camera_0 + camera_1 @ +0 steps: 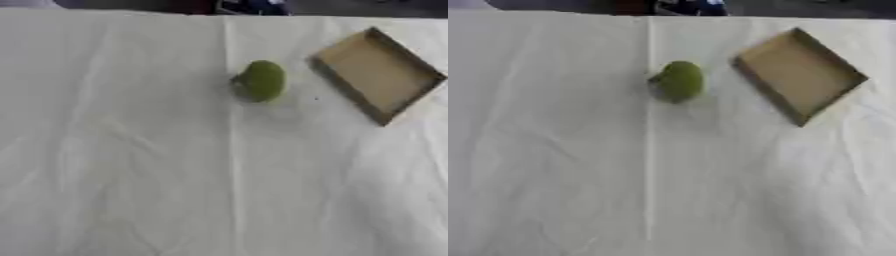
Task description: Pick up objects on the table and place them in the box.
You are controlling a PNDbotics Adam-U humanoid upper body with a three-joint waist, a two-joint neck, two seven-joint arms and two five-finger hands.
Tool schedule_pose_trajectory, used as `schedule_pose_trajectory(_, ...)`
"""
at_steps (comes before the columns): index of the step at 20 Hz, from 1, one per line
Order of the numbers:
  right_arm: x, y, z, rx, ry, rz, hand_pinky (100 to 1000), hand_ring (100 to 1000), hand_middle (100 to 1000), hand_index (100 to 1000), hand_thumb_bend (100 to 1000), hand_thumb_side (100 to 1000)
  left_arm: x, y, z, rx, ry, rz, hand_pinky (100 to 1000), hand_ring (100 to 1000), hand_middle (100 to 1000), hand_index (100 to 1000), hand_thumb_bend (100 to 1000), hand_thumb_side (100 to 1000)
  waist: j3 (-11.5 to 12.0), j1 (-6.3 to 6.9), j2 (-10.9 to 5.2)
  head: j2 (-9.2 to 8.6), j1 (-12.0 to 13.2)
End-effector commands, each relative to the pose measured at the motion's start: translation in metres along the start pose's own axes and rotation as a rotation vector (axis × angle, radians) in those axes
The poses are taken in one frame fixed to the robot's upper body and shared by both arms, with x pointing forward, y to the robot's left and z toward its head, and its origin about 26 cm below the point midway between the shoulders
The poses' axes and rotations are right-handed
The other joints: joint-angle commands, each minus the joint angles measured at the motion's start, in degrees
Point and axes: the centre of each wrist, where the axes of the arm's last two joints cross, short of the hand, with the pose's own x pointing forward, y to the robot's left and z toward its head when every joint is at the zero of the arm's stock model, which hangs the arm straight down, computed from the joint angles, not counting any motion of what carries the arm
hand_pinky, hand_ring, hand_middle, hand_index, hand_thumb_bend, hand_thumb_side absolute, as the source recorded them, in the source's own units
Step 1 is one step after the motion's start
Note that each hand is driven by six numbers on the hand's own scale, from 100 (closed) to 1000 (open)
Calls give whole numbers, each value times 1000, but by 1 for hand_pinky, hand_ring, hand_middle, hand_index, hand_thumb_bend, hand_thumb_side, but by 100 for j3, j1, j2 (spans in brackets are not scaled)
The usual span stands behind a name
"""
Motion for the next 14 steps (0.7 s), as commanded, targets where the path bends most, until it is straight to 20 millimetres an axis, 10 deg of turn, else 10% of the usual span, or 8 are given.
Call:
schedule_pose_trajectory(1, 6, -7, -10, 8, -36, 19, 744, 643, 686, 831, 100, 257, 7, 3, -8, -6, -37, -14, 535, 629, 645, 753, 129, 287, 7, 6, -122, 32, -2)
schedule_pose_trajectory(14, -8, 3, -61, 454, -93, 284, 784, 761, 772, 847, 204, 352, 7, 4, -7, -34, -28, -21, 534, 629, 645, 752, 123, 290, 47, -71, -207, 149, -57)
